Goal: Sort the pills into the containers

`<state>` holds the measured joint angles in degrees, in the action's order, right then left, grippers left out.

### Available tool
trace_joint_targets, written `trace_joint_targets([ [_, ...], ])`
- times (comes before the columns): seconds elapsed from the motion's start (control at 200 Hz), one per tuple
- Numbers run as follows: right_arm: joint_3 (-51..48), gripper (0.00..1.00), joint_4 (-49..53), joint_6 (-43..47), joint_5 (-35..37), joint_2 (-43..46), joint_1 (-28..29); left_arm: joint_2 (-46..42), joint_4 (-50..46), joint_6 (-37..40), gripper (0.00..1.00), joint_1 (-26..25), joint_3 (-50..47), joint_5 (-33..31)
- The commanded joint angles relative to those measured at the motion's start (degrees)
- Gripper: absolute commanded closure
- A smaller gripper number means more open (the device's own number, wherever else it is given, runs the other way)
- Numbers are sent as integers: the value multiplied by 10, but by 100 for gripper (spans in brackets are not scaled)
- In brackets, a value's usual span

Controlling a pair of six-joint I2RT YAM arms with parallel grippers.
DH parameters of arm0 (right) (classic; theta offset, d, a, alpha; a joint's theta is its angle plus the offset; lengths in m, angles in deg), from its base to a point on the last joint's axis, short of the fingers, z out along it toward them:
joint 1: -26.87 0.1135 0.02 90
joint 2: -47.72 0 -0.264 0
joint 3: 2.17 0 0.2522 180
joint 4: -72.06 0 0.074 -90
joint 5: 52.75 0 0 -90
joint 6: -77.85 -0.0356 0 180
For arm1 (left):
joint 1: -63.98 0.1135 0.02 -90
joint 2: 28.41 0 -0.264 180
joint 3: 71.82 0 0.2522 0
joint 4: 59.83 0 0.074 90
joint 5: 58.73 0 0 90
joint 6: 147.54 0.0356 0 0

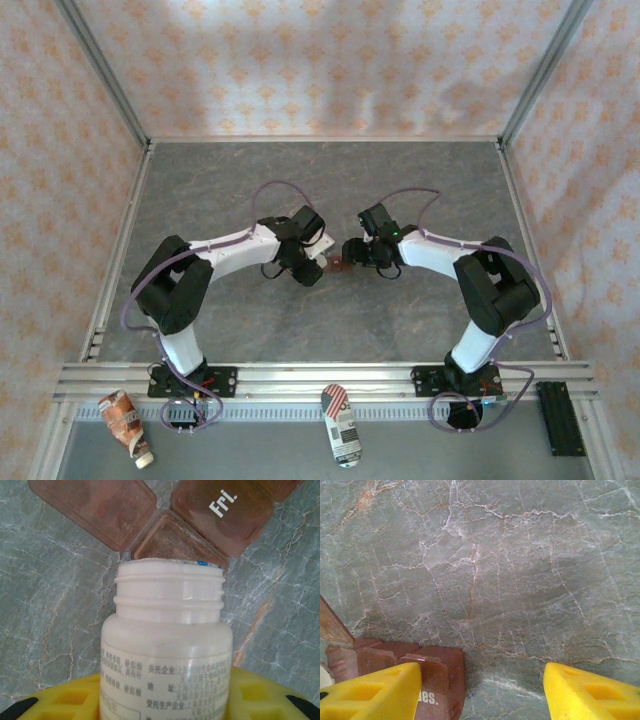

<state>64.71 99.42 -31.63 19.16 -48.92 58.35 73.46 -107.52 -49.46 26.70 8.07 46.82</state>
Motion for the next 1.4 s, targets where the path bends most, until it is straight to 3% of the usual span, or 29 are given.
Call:
trace_joint_targets([
  [0.0, -4, 35, 0, -7, 3, -12, 6, 10, -32, 16, 100, -8, 24, -14],
  [1.396, -7, 35, -3, -11, 1, -11, 5, 68, -134, 55, 100, -47, 113, -126],
])
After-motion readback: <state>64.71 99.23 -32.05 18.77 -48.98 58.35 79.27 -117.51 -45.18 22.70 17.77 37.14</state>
